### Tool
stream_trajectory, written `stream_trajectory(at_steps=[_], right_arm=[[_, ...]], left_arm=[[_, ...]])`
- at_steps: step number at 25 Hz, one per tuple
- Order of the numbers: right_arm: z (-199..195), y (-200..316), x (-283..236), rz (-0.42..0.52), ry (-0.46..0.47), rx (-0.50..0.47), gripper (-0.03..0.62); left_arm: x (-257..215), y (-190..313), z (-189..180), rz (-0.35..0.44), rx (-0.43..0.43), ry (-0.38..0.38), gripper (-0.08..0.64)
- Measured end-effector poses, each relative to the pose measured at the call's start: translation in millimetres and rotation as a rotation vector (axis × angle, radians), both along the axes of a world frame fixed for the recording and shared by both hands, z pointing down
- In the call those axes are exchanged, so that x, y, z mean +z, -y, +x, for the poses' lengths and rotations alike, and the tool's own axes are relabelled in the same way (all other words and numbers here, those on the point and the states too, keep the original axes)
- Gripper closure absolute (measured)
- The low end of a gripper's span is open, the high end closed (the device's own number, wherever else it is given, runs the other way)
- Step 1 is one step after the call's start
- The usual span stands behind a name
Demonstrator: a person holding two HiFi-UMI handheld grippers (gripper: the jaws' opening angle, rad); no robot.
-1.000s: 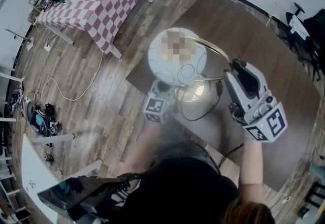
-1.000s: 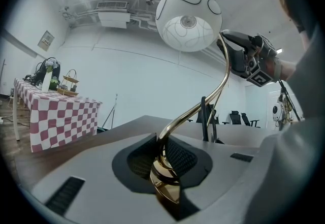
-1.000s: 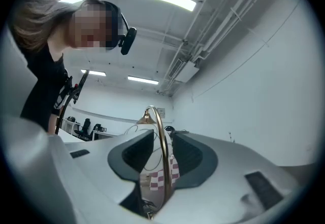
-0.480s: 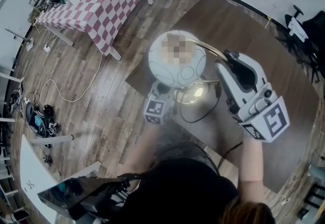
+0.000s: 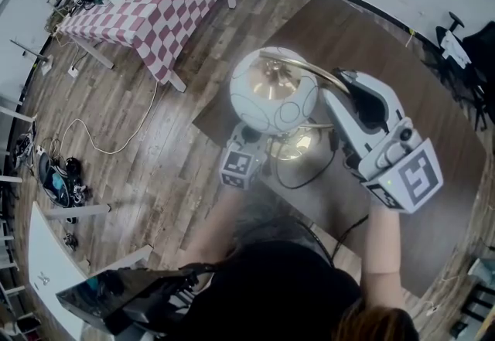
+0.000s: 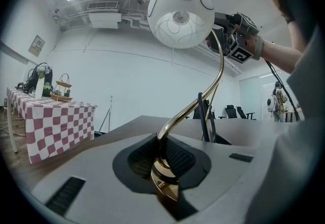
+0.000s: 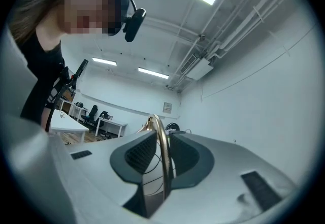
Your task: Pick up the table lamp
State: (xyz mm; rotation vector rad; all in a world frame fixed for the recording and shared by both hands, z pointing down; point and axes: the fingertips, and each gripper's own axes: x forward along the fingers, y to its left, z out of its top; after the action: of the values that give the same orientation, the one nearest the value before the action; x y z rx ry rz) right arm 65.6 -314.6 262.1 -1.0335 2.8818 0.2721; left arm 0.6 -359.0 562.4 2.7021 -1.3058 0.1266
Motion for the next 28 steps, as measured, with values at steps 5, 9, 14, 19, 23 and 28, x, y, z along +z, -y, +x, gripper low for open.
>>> stream_trajectory(at_steps=[5, 9, 14, 19, 23, 28], right_arm=[[-2, 0, 0, 0.021, -0.01, 0.005, 0.546], [-2, 0, 0, 0.046, -0.018, 0.02, 0.551], [-3, -2, -3, 0.062, -0.007, 0.01, 0.552], [1, -3, -8, 0.056, -0.001, 0.008, 0.552], [6, -8, -13, 0.066, 0.011, 0.018, 0.552], [9, -13, -19, 0.059, 0.041, 0.025, 0.552]], left_arm=[[-1, 1, 0, 0.0, 0.004, 0.001, 0.538], [1, 3, -1, -0.007, -0.01, -0.007, 0.537], [1, 3, 0, -0.019, -0.025, -0.003, 0.535], [-4, 3, 3, -0.021, -0.036, 0.011, 0.535], [-10, -1, 7, -0.012, -0.03, 0.005, 0.535], [-17, -3, 5, -0.017, -0.043, 0.019, 0.535]])
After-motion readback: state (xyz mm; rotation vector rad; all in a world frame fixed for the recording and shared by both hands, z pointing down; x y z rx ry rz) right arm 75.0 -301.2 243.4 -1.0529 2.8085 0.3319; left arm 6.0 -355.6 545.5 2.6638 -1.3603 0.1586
